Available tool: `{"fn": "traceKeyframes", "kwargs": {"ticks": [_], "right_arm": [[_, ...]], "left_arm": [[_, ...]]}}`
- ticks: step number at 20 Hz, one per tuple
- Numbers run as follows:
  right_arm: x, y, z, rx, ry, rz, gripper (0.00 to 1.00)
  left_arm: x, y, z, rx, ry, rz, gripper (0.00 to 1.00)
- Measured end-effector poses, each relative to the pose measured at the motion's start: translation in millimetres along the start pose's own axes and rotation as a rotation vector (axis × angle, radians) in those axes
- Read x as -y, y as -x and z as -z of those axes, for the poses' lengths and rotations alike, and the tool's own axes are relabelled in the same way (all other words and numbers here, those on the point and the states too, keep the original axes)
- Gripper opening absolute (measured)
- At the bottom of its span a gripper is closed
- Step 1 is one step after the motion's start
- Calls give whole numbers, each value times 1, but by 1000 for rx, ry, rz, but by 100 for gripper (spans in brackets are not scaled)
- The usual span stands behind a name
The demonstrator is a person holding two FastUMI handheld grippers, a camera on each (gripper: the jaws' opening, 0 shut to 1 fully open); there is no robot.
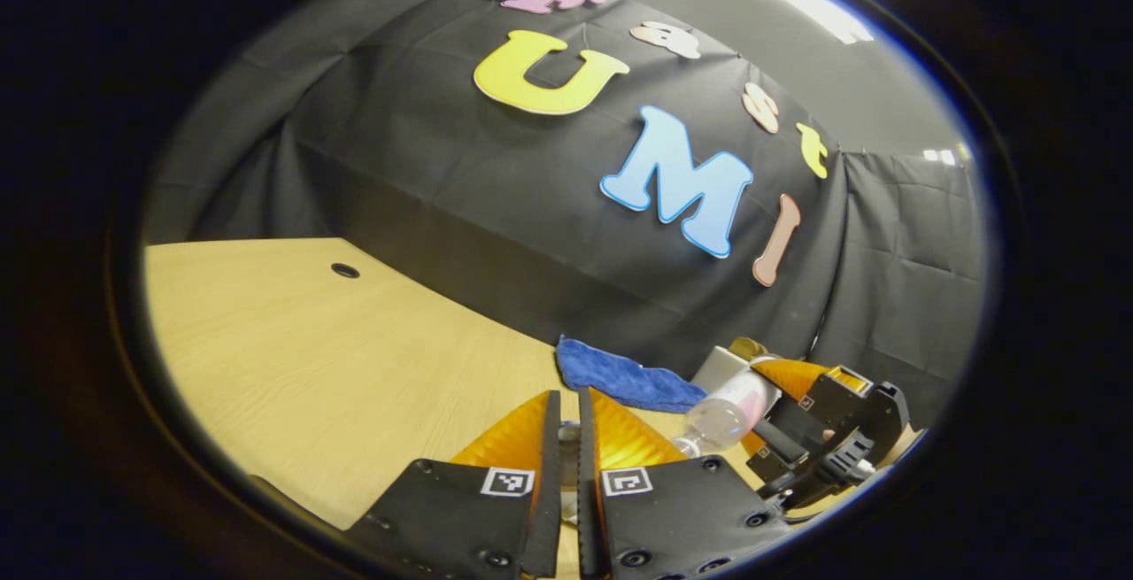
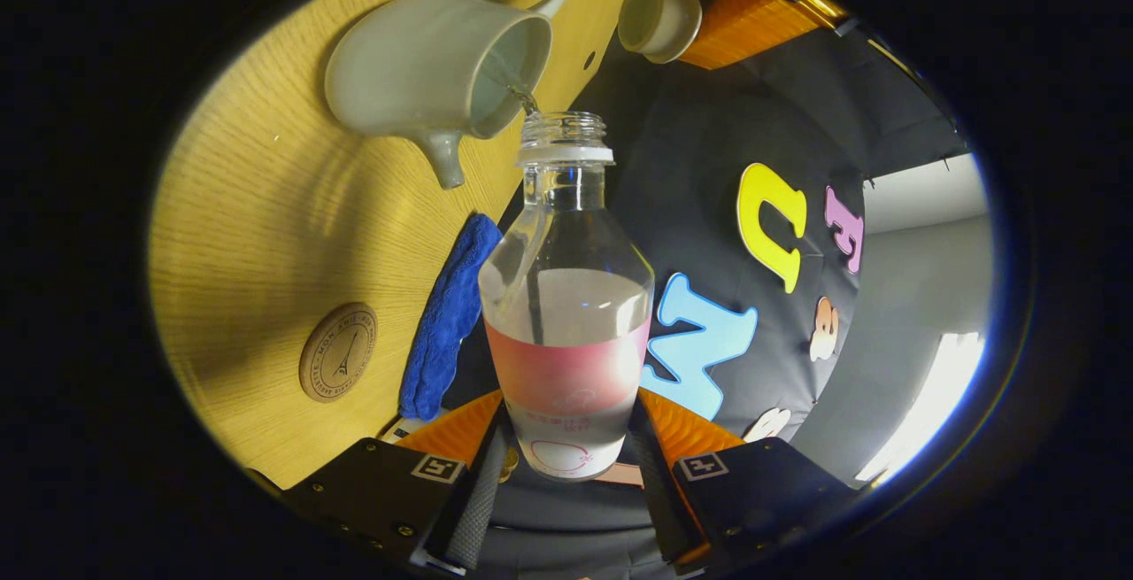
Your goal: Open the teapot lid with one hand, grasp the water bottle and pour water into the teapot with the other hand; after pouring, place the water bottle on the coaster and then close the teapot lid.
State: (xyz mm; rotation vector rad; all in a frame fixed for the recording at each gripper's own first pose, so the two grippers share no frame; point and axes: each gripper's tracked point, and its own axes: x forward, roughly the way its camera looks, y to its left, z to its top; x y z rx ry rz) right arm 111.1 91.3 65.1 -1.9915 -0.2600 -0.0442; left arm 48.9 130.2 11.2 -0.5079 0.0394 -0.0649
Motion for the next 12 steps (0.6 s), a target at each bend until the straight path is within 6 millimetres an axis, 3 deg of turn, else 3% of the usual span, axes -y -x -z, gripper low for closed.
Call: {"fn": "traceKeyframes", "kwargs": {"ticks": [3,12], "right_arm": [[11,0,-1,13,53,45,72],[17,3,-4,24,119,96,72]], "left_arm": [[1,0,0,-2,-2,2,14],[1,-2,1,-4,-5,-3,14]]}}
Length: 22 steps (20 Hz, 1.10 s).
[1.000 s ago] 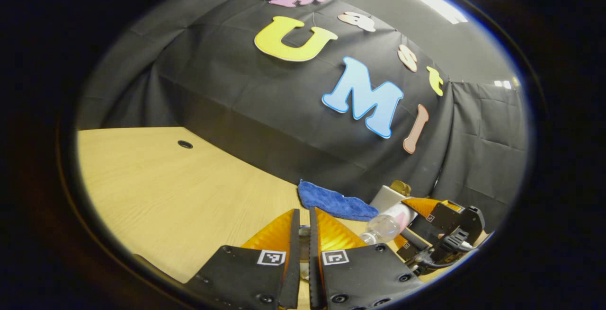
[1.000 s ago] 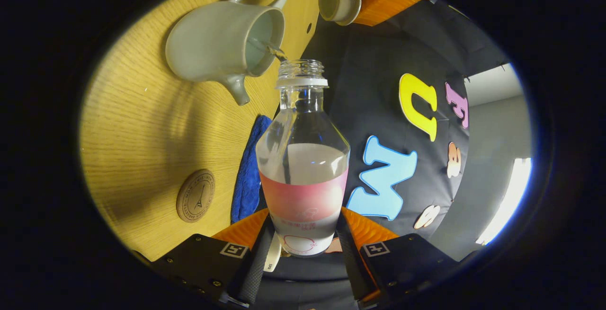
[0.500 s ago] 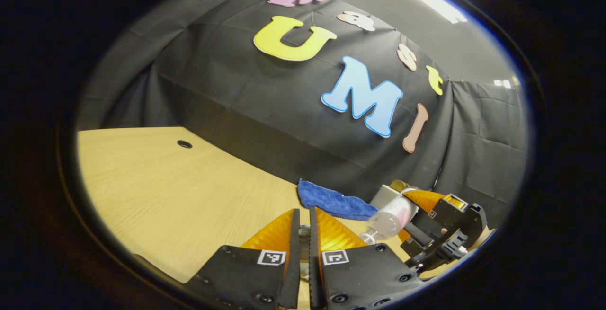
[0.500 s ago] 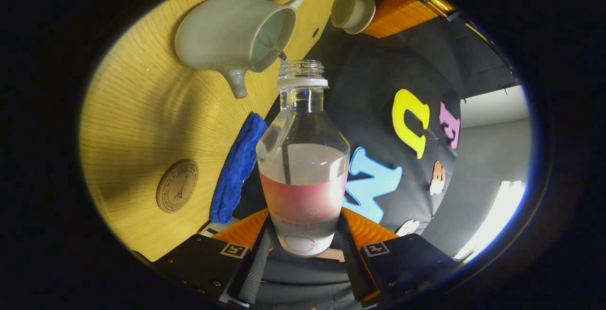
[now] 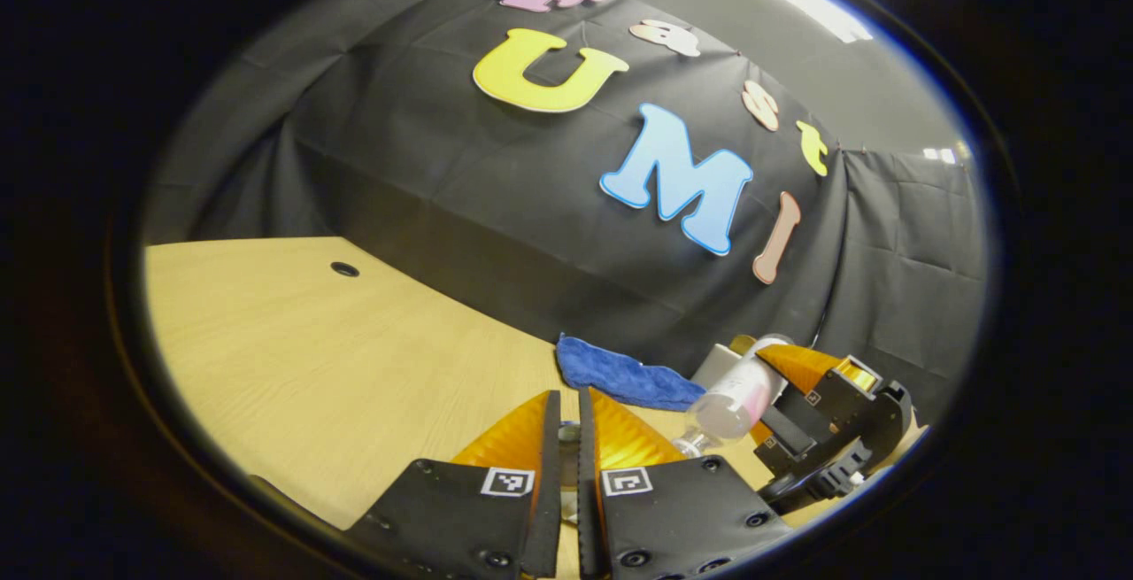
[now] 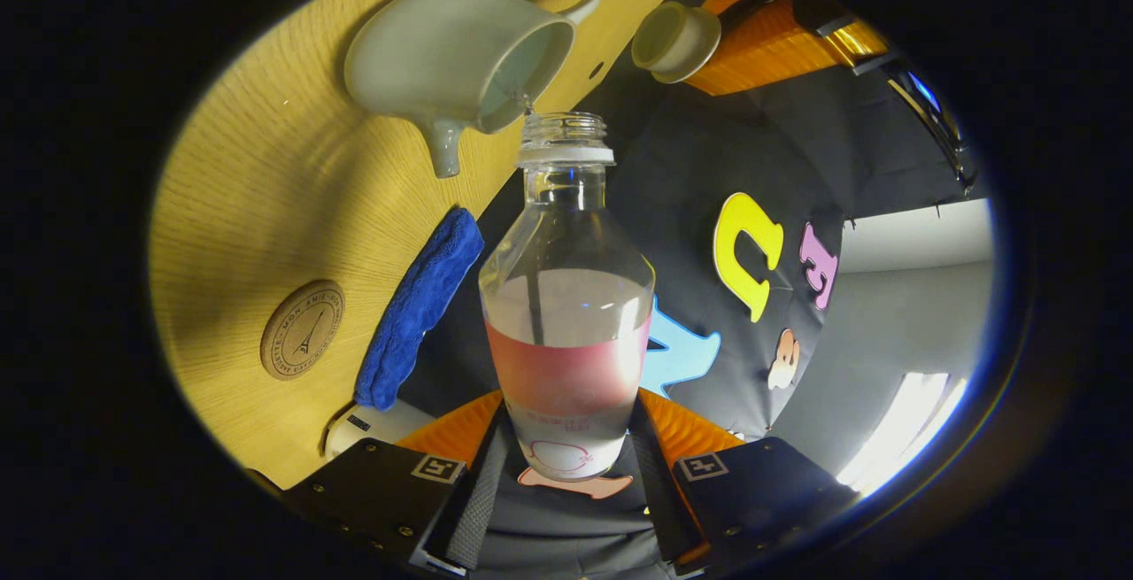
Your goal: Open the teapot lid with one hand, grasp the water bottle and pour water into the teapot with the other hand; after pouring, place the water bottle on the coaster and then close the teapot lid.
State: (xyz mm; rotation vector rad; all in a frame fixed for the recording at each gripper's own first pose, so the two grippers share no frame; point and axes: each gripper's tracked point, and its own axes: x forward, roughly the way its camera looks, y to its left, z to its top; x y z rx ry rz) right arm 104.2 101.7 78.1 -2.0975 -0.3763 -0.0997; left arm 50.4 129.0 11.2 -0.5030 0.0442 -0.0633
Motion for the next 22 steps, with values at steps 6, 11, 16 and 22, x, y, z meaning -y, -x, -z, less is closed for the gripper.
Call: {"fn": "traceKeyframes", "kwargs": {"ticks": [6,11,16,22], "right_arm": [[-5,-1,2,-5,-31,-18,72],[-20,-1,4,-13,-132,-75,72],[-44,5,0,-33,-387,-197,72],[-62,8,-2,-66,-653,-303,73]], "left_arm": [[-2,1,0,0,0,-8,14],[-6,0,-3,8,0,-18,14],[-10,0,-2,10,-1,-31,14],[-10,-2,3,-6,-4,-38,14]]}}
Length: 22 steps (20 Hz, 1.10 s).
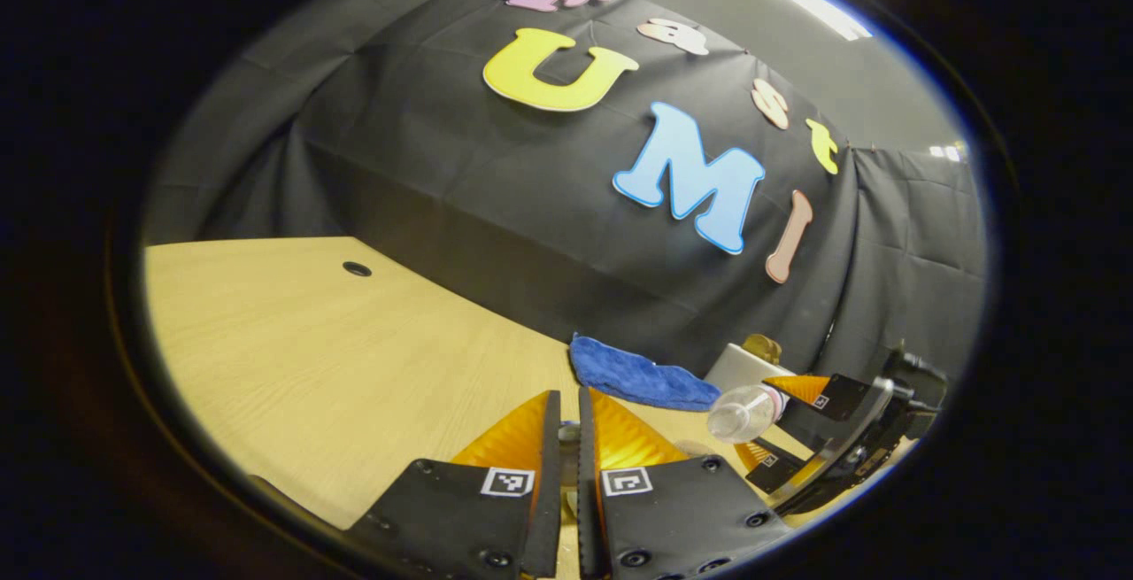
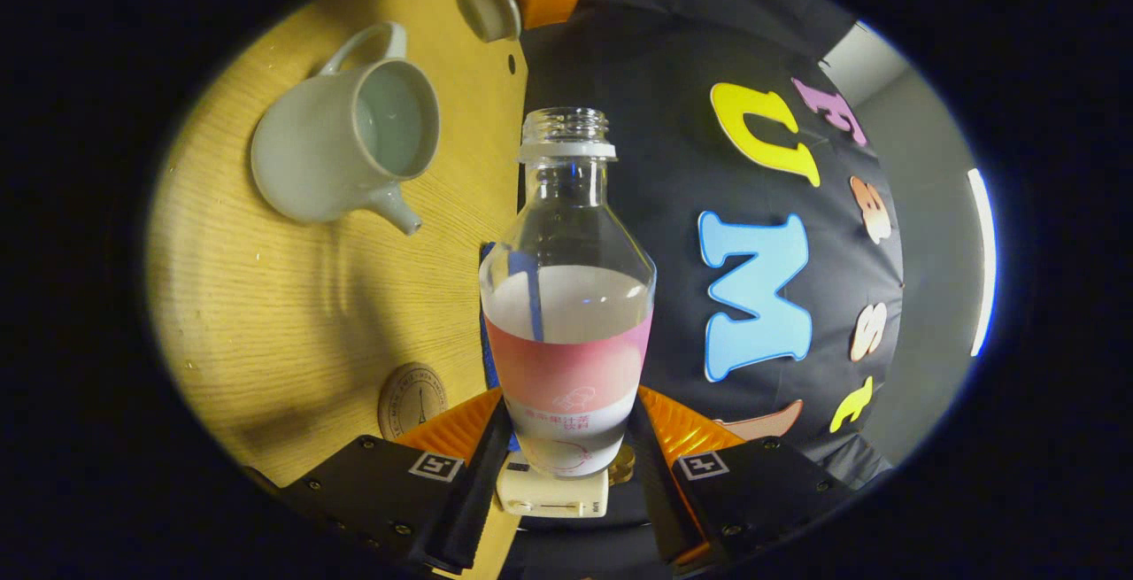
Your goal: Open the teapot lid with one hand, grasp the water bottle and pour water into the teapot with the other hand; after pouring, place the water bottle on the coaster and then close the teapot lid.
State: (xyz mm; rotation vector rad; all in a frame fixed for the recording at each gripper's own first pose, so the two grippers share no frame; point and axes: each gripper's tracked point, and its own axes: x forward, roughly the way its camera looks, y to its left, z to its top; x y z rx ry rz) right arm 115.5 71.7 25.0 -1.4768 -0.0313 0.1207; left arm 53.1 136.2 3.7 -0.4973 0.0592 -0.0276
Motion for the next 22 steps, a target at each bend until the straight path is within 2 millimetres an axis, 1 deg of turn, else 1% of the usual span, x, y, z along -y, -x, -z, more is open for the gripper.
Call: {"fn": "traceKeyframes", "kwargs": {"ticks": [4,6,8,9,10,12,14,15,18,20,22], "right_arm": [[-2,-5,9,-23,-209,-50,73],[-4,-6,15,-39,-321,-73,73],[-8,-11,25,-67,-449,-107,73],[-10,-13,29,-76,-520,-122,73],[-9,-22,35,-84,-592,-134,73],[-17,-27,41,-99,-733,-159,73],[-22,-32,44,-97,-859,-181,73],[-26,-31,41,-104,-923,-197,73],[-33,-38,44,-110,-1159,-238,74],[-37,-43,41,-102,-1241,-272,74],[-42,-44,40,-114,-1277,-286,74]], "left_arm": [[6,-2,7,-16,-6,12,14],[10,-3,7,-13,-18,20,14],[14,-3,8,-12,-37,27,14],[18,-4,9,-17,-42,32,14],[19,-5,12,-20,-46,35,14],[22,-5,13,-23,-56,40,14],[22,-4,11,-15,-67,39,14],[23,-4,9,-12,-66,43,14],[24,-4,12,-14,-68,43,14],[27,-4,11,-13,-68,48,14],[28,-4,12,-17,-71,51,14]]}}
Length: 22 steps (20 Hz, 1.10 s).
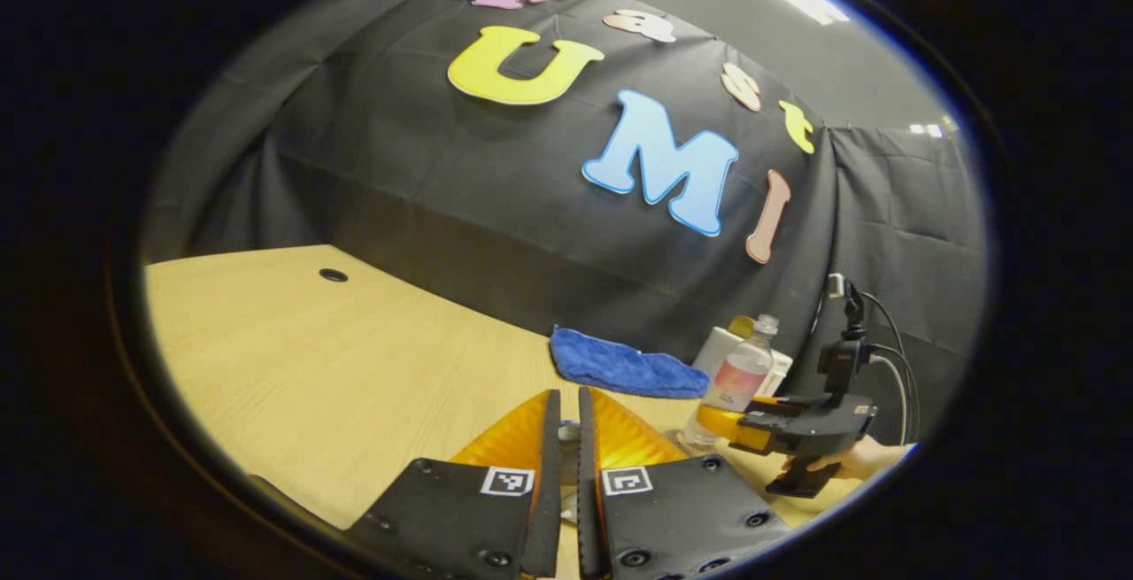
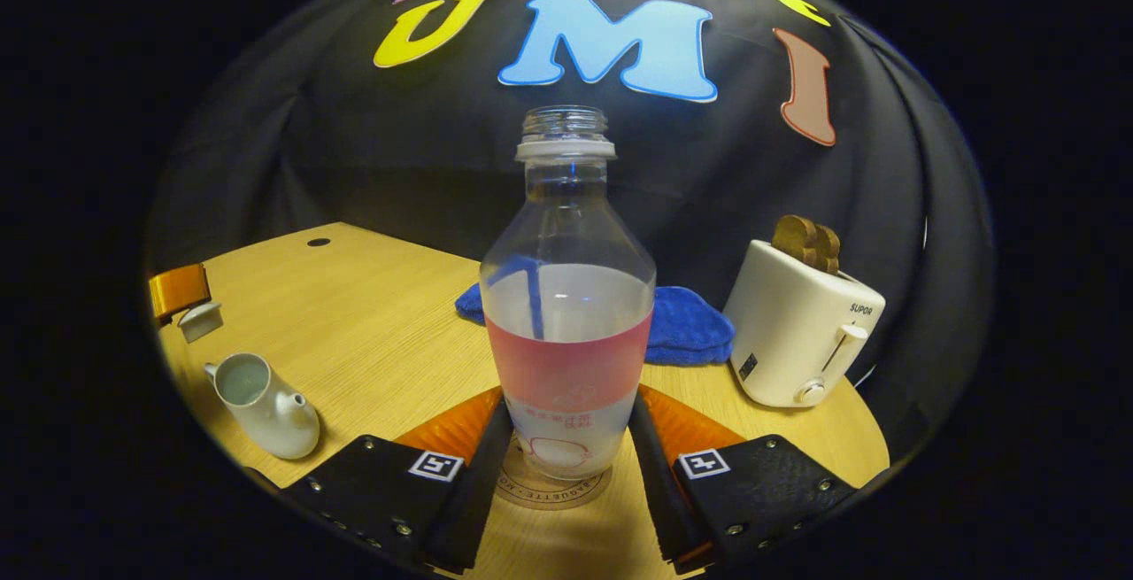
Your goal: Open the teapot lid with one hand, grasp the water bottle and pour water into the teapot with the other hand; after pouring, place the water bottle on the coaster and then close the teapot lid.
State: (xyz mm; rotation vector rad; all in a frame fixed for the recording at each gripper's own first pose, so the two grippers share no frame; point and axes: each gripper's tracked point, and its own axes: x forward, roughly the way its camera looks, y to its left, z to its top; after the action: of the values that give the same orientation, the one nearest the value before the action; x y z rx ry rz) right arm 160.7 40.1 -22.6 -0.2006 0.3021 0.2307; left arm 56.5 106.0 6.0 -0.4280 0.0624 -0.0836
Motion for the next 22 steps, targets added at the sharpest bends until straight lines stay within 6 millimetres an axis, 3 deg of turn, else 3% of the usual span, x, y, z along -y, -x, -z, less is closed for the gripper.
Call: {"fn": "traceKeyframes", "kwargs": {"ticks": [6,17,21,22], "right_arm": [[-11,-5,8,-17,-64,-41,75],[-8,1,16,-66,-101,-25,77],[-8,7,11,-58,-133,-24,88],[-9,10,11,-54,-132,-22,95]], "left_arm": [[1,-1,1,-5,-3,2,14],[2,-1,3,-16,-9,4,14],[2,-1,4,-19,-12,2,14],[2,-1,5,-19,-14,2,14]]}}
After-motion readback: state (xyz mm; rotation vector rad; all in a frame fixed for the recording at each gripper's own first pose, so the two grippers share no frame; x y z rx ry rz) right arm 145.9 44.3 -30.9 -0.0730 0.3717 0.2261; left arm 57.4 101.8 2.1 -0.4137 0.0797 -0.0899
